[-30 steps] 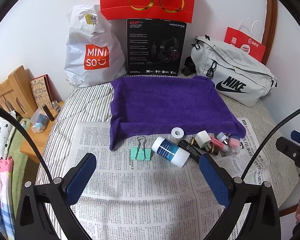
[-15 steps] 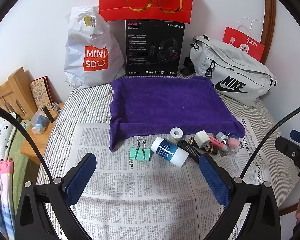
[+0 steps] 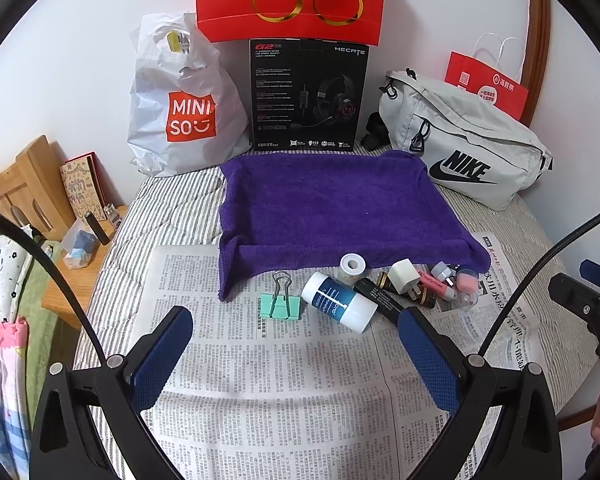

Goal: Organize rigid objects

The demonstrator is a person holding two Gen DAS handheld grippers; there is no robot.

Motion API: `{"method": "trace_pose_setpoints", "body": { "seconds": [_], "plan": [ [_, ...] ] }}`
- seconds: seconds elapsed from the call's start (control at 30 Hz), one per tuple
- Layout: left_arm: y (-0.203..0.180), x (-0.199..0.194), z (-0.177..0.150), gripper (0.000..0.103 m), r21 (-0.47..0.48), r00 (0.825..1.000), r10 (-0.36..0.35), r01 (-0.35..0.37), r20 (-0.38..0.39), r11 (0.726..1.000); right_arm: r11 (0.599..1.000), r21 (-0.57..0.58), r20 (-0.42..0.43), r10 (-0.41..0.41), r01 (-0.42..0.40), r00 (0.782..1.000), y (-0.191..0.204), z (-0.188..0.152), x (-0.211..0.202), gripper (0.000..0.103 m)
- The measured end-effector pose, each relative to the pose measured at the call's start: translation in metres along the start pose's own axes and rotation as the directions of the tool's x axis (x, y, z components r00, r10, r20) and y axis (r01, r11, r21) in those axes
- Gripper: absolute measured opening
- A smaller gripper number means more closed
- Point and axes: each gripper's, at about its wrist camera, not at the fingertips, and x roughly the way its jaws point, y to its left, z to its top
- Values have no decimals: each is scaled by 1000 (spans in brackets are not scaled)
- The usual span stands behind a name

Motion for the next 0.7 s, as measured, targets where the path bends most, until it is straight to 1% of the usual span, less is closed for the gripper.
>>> {"method": "trace_pose_setpoints", "body": {
  "seconds": [0.53, 0.63, 0.7],
  "plan": [
    [1, 2, 0, 103, 4, 1000, 0, 0, -6, 1000, 1000, -1, -6, 4, -4, 1000, -1, 0, 4, 103],
    [4, 8, 0, 103, -2, 1000, -16, 16, -13, 1000, 1000, 3, -10, 3, -3, 1000, -2, 0, 6, 103],
    [7, 15, 0, 103, -5, 1000, -16, 15, -19, 1000, 1000, 10, -18, 3, -3, 1000, -4, 0, 10, 103]
  ]
}}
